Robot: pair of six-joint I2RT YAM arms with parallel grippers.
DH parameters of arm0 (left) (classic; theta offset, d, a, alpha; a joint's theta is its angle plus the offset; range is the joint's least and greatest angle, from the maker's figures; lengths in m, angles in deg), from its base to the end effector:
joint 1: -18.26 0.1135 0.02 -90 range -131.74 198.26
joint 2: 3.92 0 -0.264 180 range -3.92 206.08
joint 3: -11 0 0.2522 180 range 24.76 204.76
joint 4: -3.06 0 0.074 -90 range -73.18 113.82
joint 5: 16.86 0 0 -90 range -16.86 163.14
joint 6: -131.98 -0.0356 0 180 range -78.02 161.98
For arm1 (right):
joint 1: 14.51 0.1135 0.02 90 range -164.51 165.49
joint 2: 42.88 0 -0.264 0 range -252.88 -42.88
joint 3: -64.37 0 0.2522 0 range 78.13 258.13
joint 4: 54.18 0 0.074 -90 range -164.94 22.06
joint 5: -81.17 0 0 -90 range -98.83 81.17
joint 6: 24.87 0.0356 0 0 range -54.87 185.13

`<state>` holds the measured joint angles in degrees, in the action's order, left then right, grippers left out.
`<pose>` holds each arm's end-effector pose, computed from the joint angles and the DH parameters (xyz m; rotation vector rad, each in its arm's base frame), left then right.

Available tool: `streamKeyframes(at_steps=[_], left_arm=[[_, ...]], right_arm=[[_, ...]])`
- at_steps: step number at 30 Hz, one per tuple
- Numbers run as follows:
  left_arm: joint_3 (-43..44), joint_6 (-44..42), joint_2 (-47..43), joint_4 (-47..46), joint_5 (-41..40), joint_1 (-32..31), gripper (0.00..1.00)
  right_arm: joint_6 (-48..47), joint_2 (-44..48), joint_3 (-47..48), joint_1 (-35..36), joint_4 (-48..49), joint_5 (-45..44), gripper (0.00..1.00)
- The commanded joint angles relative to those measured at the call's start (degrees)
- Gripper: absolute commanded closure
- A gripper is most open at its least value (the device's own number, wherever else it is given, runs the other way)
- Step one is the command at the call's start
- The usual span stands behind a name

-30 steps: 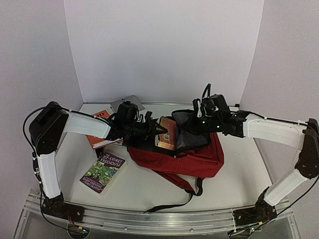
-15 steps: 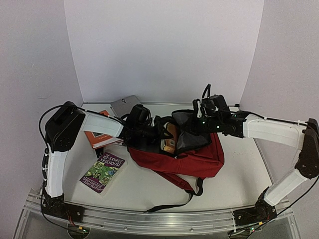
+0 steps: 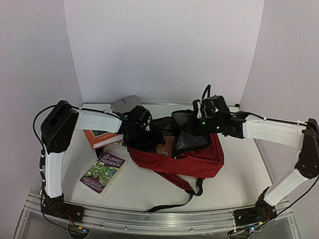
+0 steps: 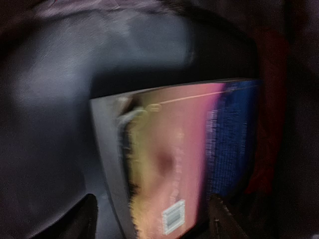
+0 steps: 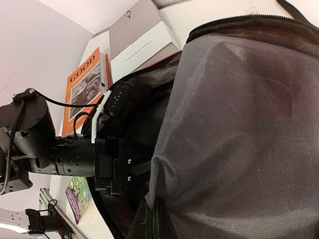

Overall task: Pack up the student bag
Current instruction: Place the book in the student bag.

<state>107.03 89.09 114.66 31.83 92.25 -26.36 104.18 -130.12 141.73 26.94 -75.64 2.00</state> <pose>0.3096 -0.3219 0.1646 0.1018 2.7296 -1.0065 0.2570 0.2359 0.2772 -0.1693 2.2792 0.9937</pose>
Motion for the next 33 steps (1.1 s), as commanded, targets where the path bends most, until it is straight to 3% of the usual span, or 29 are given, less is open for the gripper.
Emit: streamKeyframes(at_steps=[1,5,23,33], left_arm=[[2.12,-2.20,-3.28,-0.60,-0.70,-0.80,0.30],[4.18,-1.65,-0.23,-1.00,1.13,-1.26,0.37],[16.53,-2.08,8.40,-1.22,3.07,-5.21,0.46],[6.45,-4.40,-3.36,6.12,-10.08,-3.94,0.33]], right_arm=[[0.09,1.47,0.28,0.33,4.92,0.74,1.00],[0.00,1.41,0.60,0.36,4.89,1.00,1.00],[-0.22,2.30,-0.46,0.31,4.80,-0.13,1.00],[0.13,3.30,-1.92,0.30,4.80,-0.89,1.00]])
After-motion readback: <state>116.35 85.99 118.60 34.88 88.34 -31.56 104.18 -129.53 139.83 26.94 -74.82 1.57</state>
